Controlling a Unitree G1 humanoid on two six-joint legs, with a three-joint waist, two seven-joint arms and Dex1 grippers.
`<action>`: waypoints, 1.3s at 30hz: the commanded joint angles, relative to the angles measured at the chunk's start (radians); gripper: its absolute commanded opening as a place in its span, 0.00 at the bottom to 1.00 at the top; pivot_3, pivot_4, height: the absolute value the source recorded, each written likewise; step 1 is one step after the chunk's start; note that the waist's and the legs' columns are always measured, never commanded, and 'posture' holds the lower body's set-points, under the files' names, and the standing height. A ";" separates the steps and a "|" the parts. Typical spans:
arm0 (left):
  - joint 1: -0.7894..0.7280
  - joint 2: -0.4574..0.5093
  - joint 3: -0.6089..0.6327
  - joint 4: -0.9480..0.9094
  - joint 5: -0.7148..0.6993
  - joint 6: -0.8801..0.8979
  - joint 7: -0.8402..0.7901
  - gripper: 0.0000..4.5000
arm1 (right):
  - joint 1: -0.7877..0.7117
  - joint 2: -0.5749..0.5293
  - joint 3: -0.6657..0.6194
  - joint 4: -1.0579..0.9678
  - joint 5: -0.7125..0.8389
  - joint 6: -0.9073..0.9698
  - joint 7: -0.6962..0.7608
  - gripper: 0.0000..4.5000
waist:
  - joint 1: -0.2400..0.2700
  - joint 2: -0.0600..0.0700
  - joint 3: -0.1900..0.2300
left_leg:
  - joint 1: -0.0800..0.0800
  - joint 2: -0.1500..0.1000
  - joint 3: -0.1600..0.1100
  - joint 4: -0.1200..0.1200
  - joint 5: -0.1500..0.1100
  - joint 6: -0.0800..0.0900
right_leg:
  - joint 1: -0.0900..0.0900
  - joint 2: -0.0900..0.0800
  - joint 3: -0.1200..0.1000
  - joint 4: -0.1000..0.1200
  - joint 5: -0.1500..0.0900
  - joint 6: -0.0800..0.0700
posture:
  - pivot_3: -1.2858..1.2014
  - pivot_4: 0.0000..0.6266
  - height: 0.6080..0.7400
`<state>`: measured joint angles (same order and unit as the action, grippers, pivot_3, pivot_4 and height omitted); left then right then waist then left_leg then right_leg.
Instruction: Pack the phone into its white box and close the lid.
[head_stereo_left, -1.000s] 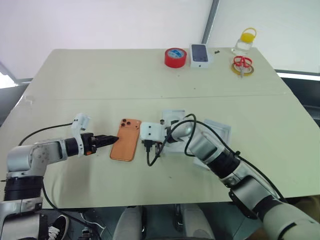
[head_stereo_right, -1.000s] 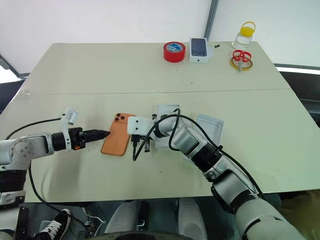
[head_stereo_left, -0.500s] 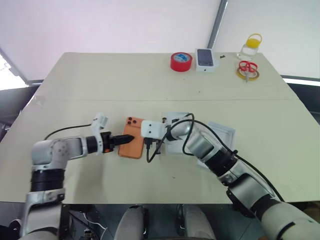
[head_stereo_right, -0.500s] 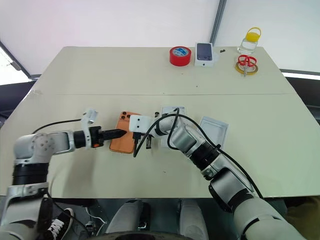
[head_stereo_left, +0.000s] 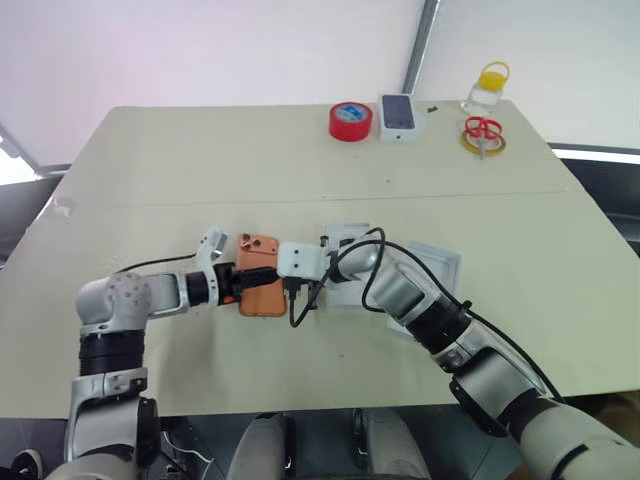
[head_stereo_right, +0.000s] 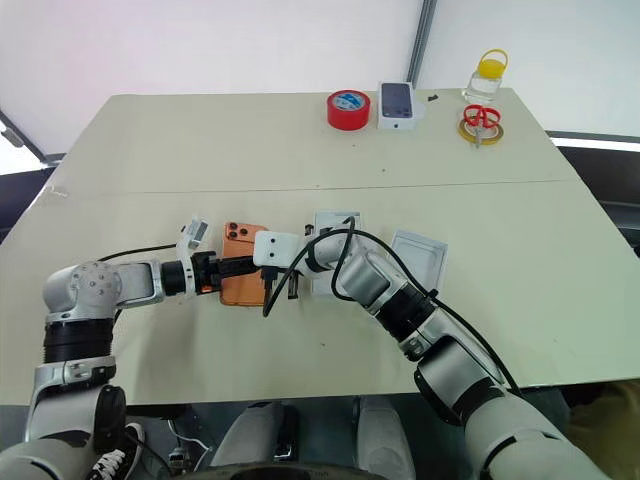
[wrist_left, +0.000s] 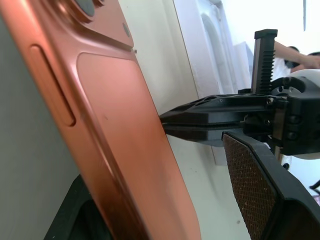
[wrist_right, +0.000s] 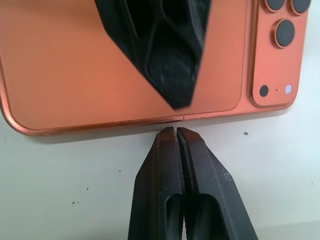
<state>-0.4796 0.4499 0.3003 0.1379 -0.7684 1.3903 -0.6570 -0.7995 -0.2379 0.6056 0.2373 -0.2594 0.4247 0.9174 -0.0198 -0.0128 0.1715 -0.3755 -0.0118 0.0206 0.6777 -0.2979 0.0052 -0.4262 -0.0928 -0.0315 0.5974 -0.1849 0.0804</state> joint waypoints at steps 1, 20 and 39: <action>0.011 -0.007 0.067 0.019 -0.034 0.028 0.022 0.66 | -0.002 0.000 -0.012 -0.003 -0.002 -0.004 -0.001 0.02 | 0.001 0.000 0.000 | 0.000 0.000 0.000 0.000 0.000 0.000 | 0.000 0.000 0.000 0.000 0.000 0.000 | 0.52 0.24 0.99; 0.068 -0.076 0.142 -0.037 -0.065 -0.088 0.076 0.00 | 0.024 0.033 -0.276 -0.167 0.318 0.099 0.090 0.19 | 0.003 -0.002 0.002 | -0.002 0.001 0.000 -0.002 0.000 -0.001 | -0.002 -0.001 0.000 -0.001 0.000 0.000 | 0.52 0.24 0.99; 0.053 -0.110 0.132 -0.081 -0.153 -0.089 0.089 0.00 | 0.396 -0.464 -0.302 -0.477 0.340 -0.139 0.245 0.67 | 0.008 -0.010 0.008 | -0.010 0.001 0.001 0.000 -0.001 0.000 | -0.008 0.000 -0.001 -0.004 -0.002 -0.002 | 0.52 0.24 0.99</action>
<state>-0.4049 0.3407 0.4323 0.0887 -0.8855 1.3169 -0.5597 -0.3996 -0.6992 0.3298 -0.2128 0.0711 0.2914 1.1733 -0.0115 -0.0226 0.1792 -0.3859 -0.0102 0.0211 0.6780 -0.2984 0.0050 -0.4344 -0.0924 -0.0326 0.5938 -0.1872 0.0787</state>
